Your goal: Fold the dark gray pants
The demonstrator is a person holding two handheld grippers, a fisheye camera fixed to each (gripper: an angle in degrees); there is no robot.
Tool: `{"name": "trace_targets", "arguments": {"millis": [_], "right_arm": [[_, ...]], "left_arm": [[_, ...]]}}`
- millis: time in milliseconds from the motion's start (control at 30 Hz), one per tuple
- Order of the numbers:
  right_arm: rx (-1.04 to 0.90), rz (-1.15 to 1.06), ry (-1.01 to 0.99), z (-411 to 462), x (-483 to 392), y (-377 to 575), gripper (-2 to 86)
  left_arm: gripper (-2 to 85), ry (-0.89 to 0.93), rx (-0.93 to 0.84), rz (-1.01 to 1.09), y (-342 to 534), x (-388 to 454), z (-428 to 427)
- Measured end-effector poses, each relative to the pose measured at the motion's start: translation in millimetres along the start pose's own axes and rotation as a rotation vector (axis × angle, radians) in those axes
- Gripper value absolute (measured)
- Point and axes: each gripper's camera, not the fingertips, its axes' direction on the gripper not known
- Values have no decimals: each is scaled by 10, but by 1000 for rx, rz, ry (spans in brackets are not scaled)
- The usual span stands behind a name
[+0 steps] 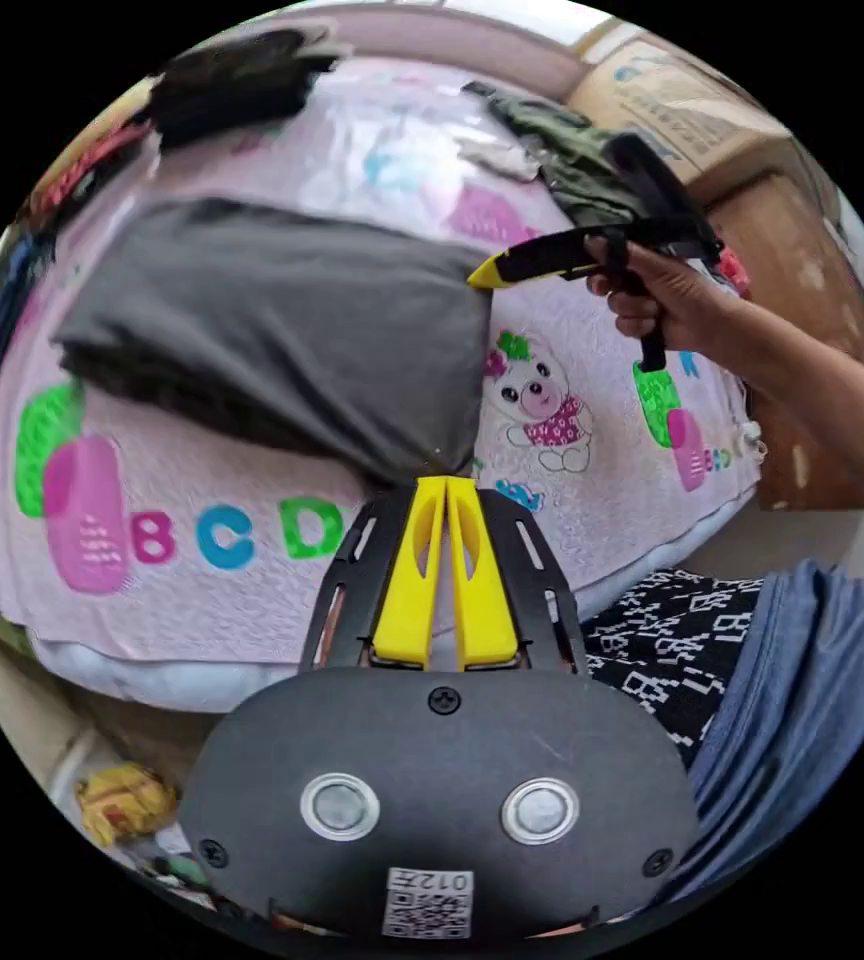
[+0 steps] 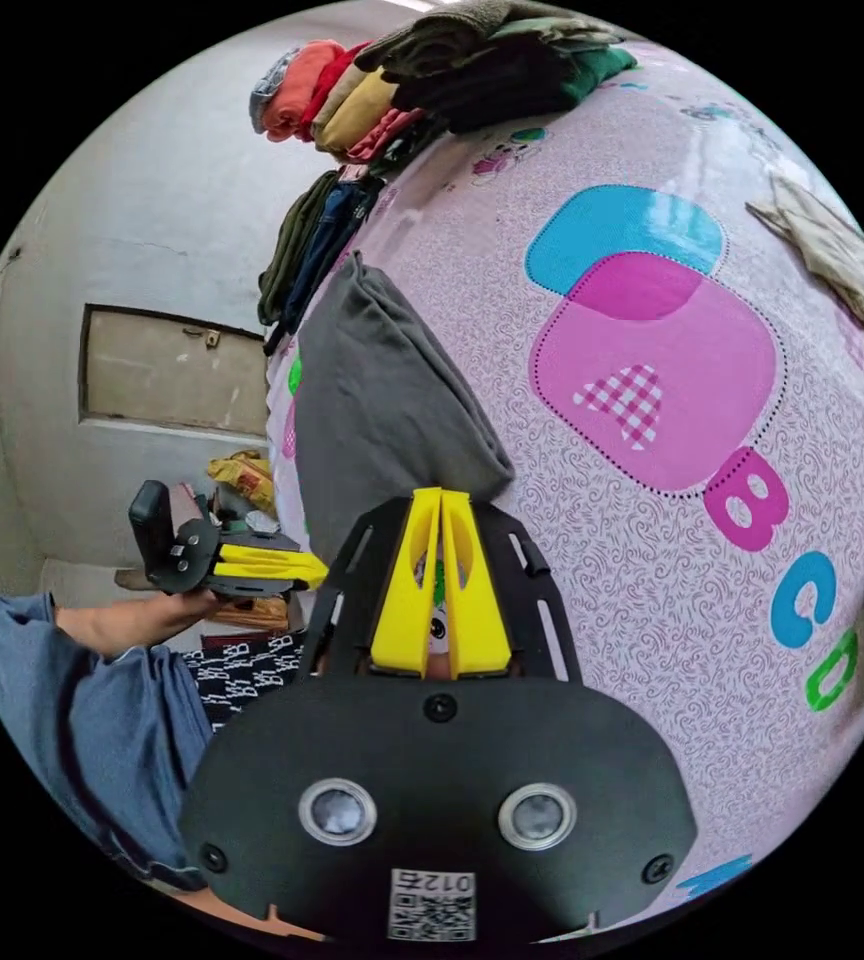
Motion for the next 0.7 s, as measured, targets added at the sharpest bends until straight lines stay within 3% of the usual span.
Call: {"name": "trace_targets", "arguments": {"millis": [67, 233, 367, 433, 700], "right_arm": [[28, -7, -15, -117, 46, 44, 11], [127, -28, 10, -610, 80, 327, 44], [183, 185, -211, -662, 617, 585, 81], [214, 249, -277, -622, 688, 672, 84], [201, 405, -341, -249, 562, 865, 86]], "left_arm": [[4, 124, 78, -121, 150, -174, -10], [4, 226, 247, -325, 522, -371, -338], [7, 577, 405, -616, 820, -638, -242], [9, 648, 448, -680, 862, -671, -190], [44, 392, 418, -552, 650, -861, -709]]}}
